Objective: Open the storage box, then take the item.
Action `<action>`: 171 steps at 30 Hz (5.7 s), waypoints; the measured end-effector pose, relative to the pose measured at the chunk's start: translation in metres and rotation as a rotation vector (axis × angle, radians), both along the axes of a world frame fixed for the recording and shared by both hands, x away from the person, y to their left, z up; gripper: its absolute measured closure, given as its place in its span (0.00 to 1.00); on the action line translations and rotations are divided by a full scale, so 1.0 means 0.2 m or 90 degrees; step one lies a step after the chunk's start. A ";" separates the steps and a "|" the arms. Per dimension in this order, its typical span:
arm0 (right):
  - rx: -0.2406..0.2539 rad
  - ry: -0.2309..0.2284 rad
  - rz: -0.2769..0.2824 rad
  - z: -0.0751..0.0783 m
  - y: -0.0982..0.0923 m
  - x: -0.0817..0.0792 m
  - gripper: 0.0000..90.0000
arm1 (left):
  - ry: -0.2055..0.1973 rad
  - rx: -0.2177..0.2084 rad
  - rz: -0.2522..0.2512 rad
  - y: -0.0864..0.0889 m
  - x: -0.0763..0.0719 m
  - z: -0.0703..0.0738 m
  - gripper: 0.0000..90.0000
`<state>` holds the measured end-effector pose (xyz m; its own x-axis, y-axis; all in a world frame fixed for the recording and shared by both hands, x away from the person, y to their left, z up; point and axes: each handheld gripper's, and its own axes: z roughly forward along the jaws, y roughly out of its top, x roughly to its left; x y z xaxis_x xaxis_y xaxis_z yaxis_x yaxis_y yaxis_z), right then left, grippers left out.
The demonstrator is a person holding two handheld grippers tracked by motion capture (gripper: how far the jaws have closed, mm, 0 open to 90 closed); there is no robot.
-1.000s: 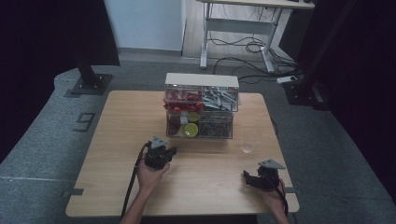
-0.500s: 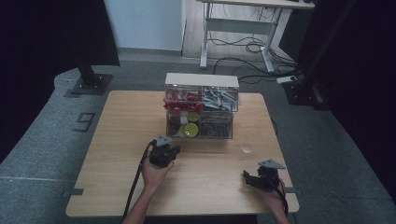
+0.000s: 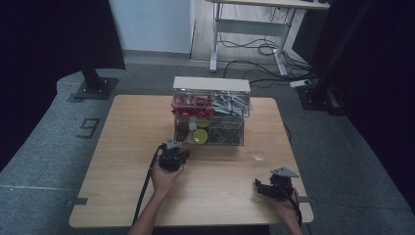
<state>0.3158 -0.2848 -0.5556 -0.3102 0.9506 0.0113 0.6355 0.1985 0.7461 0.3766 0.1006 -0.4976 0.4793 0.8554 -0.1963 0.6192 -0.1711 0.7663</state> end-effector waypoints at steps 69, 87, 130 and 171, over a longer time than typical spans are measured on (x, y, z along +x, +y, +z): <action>0.000 0.000 0.000 0.00 0.00 0.00 0.19 | -0.017 -0.008 0.012 -0.01 0.08 0.15 1.00; 0.000 0.000 0.000 0.00 0.00 0.00 0.19 | -0.026 -0.020 0.015 0.00 0.10 0.20 1.00; 0.002 0.001 -0.003 0.00 0.00 0.00 0.19 | -0.041 -0.024 0.021 -0.02 0.20 0.35 1.00; 0.035 -0.042 0.030 0.10 0.08 -0.08 0.36 | -0.037 -0.023 0.005 -0.02 0.26 0.38 1.00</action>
<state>0.3007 -0.2683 -0.5364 -0.3567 0.9333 0.0417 0.5757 0.1844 0.7966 0.4277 0.0967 -0.4212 0.4837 0.8523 -0.1989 0.5753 -0.1384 0.8062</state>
